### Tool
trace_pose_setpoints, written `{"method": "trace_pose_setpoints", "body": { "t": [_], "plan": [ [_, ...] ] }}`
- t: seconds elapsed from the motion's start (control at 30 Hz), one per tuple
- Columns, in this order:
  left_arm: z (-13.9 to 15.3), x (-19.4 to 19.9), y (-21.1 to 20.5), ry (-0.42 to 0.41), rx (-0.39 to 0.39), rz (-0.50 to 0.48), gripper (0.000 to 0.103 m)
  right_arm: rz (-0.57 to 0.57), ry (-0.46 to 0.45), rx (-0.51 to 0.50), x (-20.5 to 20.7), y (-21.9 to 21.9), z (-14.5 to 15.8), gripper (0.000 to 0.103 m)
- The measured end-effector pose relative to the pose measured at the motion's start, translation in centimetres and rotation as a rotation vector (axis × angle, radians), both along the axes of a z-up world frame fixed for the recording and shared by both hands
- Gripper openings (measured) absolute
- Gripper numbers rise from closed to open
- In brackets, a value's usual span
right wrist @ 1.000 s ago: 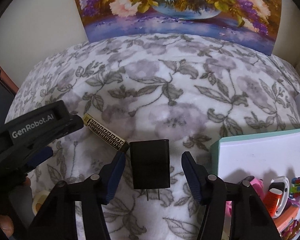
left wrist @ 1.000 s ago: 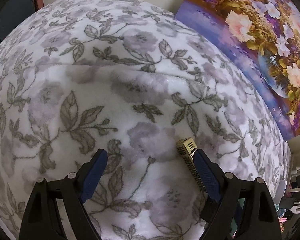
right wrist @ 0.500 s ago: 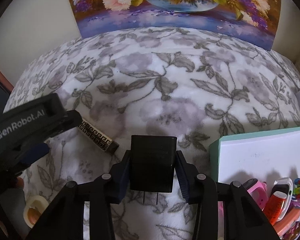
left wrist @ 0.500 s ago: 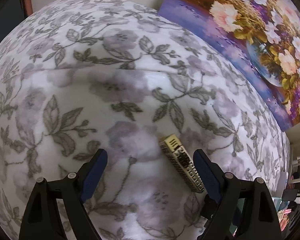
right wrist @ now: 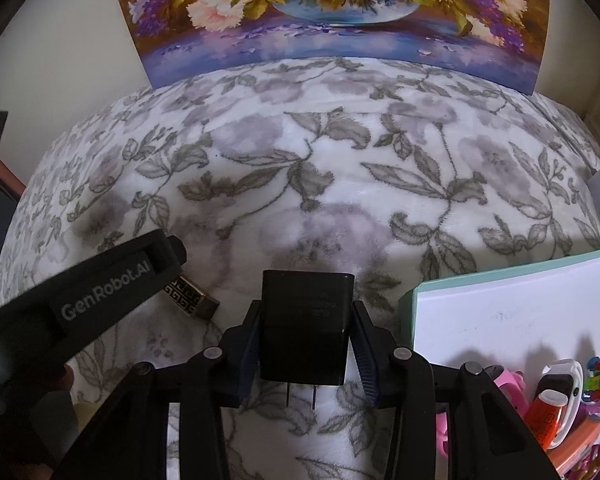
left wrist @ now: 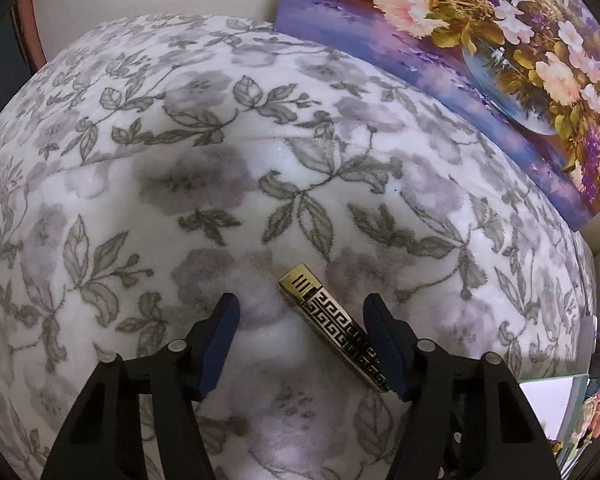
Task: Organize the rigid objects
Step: 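Grasp the gold patterned block with the left gripper while the right gripper grasps the black charger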
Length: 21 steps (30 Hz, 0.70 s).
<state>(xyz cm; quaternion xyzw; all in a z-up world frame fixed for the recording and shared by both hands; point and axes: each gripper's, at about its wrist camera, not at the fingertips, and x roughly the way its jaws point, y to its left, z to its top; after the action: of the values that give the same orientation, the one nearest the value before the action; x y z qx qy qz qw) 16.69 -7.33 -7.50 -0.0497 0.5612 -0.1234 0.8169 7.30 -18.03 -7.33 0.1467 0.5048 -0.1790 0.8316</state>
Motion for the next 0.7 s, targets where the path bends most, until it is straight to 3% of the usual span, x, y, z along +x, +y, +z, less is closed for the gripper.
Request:
{"method": "trace_pose_setpoints", "body": {
  "t": [0.23,0.37,0.53,0.7],
  "plan": [
    [0.0,-0.4,-1.2,-0.011,0.026,-0.057,0.056,0.002,0.007,-0.002,0.0,0.1,0.0,0.045],
    [0.1,-0.5,-1.6,-0.010,0.004,-0.076,0.040,0.007,0.010,-0.001,-0.1,0.1,0.0,0.045],
    [0.1,-0.3,-1.2,-0.001,-0.010,-0.073,0.033,0.008,0.012,0.000,-0.1,0.1,0.0,0.045],
    [0.2,-0.2,-0.2,0.034,-0.015,-0.080,0.019,0.006,0.021,0.002,-0.2,0.1,0.1,0.045]
  ]
}}
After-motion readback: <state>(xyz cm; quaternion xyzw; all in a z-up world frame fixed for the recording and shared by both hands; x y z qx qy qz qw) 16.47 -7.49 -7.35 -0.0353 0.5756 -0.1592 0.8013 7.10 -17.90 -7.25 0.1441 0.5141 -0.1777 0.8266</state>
